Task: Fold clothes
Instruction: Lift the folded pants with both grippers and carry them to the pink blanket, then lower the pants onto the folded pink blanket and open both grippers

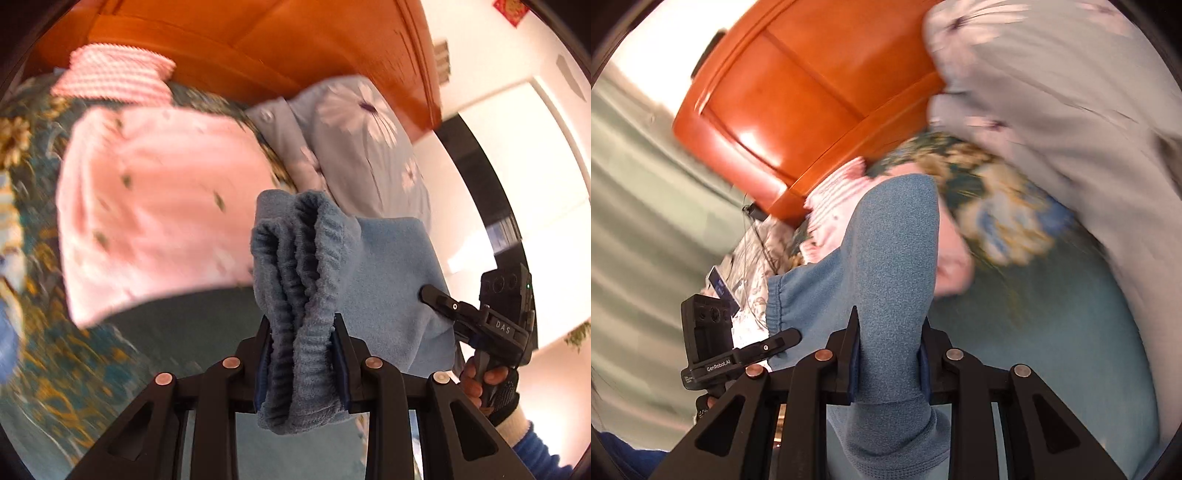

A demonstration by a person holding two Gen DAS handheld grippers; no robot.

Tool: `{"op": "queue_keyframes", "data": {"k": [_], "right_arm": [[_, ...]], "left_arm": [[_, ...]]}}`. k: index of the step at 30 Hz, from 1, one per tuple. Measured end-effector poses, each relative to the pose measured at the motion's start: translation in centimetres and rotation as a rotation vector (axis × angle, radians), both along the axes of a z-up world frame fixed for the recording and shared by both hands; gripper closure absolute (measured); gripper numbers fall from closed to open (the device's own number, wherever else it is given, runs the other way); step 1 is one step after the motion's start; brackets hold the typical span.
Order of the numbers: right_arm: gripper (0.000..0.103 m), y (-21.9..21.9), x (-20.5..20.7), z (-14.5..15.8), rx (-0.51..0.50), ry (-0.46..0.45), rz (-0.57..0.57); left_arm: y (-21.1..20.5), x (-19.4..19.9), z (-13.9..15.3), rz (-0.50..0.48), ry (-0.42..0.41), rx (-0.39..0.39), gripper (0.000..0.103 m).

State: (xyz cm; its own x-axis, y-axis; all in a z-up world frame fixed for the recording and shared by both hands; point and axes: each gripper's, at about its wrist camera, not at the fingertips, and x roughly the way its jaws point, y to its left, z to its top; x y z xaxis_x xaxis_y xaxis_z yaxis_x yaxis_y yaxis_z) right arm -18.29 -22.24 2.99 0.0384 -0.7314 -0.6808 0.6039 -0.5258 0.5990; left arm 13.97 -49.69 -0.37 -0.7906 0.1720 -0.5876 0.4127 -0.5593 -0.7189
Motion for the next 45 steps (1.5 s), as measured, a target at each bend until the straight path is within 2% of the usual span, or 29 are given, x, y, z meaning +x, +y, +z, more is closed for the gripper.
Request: {"op": "queue_keyframes", "data": {"k": [7,13,19,22,25,28,31,33,35,40,43,45], "right_arm": [[0.077,-11.4,-5.0,-1.5,0.020,-0.011,0.124],[0.077,-18.1,-7.4,-3.6,0.072,0.007,0.215],[0.077,-20.2,-8.5,-6.8,0.091,-0.024,0.236],[0.076,-20.3,-8.7,-8.8,0.132,-0.044,0.234],[0.075,-20.0,-8.9,-9.7,0.131,-0.056,0.216],[0.074,-19.7,-8.7,-9.2,0.147,-0.027,0.205],[0.068,-19.5,-8.4,-8.0,0.172,0.025,0.197],[0.050,-19.3,-8.2,-7.3,0.188,0.060,0.192],[0.043,-19.2,-8.0,-6.5,0.205,0.095,0.187],[0.043,-18.3,-6.8,-4.0,0.235,0.219,0.179],[0.043,-18.4,-4.0,-3.1,0.230,0.288,0.240],[0.043,-18.7,-1.9,-3.2,0.221,0.320,0.292]], "left_arm": [[-8.7,0.4,-0.5,0.108,0.004,-0.025,0.072],[-13.0,-0.1,-3.5,0.171,-0.024,-0.015,0.072],[-13.6,0.8,-5.9,0.201,-0.033,-0.006,0.072],[-13.7,1.0,-6.9,0.195,-0.035,0.003,0.071],[-13.4,1.0,-7.1,0.192,-0.041,-0.012,0.070],[-13.2,0.8,-6.6,0.190,-0.051,-0.028,0.069],[-12.9,0.9,-5.5,0.186,-0.060,-0.050,0.068],[-12.6,1.2,-4.2,0.190,-0.079,-0.104,0.064],[-12.4,1.6,-2.9,0.202,-0.095,-0.154,0.050],[-12.1,1.9,1.1,0.215,-0.099,-0.284,0.048],[-11.6,-0.3,2.9,0.134,-0.065,-0.331,0.048],[-11.1,-2.2,3.1,0.070,-0.076,-0.382,0.048]]}}
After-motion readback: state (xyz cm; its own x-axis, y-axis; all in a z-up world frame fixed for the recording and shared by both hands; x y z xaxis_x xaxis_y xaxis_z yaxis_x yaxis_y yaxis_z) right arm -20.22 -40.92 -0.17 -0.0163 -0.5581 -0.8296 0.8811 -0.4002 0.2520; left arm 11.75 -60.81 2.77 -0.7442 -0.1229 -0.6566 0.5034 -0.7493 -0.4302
